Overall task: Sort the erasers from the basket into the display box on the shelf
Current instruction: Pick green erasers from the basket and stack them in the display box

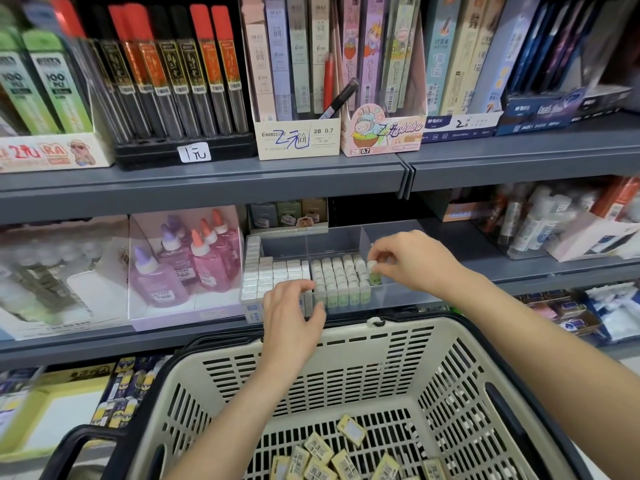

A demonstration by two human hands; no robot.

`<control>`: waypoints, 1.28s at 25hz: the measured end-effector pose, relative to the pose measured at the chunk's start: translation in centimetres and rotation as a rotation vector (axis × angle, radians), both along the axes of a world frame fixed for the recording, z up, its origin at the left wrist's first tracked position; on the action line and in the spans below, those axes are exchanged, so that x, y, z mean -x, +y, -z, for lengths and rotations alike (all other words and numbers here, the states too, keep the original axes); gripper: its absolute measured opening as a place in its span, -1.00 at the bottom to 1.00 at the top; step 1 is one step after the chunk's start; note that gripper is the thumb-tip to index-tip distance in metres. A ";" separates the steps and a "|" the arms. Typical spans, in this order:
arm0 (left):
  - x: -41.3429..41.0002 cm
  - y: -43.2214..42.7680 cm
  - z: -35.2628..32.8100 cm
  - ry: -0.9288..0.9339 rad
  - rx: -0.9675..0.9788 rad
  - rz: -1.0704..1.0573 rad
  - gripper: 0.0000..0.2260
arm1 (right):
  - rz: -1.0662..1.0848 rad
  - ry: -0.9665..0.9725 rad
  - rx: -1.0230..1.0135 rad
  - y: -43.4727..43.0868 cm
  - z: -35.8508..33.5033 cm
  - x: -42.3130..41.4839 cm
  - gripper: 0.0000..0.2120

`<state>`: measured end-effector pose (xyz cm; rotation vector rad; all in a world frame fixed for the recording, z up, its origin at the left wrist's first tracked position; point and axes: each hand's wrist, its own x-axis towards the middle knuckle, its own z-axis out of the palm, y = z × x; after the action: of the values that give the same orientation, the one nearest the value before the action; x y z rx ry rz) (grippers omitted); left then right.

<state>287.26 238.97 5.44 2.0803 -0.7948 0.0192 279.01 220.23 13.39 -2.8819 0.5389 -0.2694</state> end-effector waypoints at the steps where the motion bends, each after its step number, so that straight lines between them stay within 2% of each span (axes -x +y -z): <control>1: 0.0 0.0 0.0 0.005 -0.002 0.002 -0.77 | 0.019 0.020 -0.013 -0.2 0.2 0.0 -0.94; 5: 0.2 0.1 -0.2 0.031 -0.004 0.021 -0.78 | 0.034 0.134 -0.102 -0.4 2.1 0.3 -0.87; 7: 0.8 0.3 -0.2 0.049 0.013 0.038 -0.80 | 0.022 0.114 -0.167 -0.3 2.5 0.6 -0.82; 12: 4.3 0.9 0.6 0.128 0.064 0.178 -0.81 | 0.032 0.026 -0.177 0.3 2.9 3.4 -0.64; 15: 6.5 1.0 2.5 0.187 -0.003 0.328 -0.84 | 0.008 -0.021 -0.251 2.2 3.8 7.9 -0.69; 18: 9.2 0.5 5.6 0.299 -0.142 0.459 -0.89 | 0.017 0.262 -0.302 4.2 6.7 11.7 -0.74; 21: 14.0 -0.3 9.7 0.371 -0.396 0.733 -0.87 | 0.170 0.462 -0.431 4.7 9.6 14.4 -0.77; 24: 17.7 -1.9 13.5 0.248 -0.637 0.990 -0.74 | 0.288 0.394 -0.637 4.0 10.6 15.2 -0.80; 27: 18.7 -2.9 15.8 0.034 -0.764 1.121 -0.61 | 0.346 0.312 -0.708 3.6 10.6 14.6 -0.83; 29: 18.5 -2.6 16.6 -0.125 -0.788 1.119 -0.63 | 0.315 0.323 -0.682 3.8 10.6 14.2 -0.83; 32: 17.1 -2.3 16.8 -0.121 -0.806 0.924 -0.73 | 0.279 0.340 -0.623 3.9 10.5 13.9 -0.82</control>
<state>270.16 236.64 -11.32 2.1960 -2.0133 -0.7966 265.07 224.16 2.92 -2.2444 0.8977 0.3096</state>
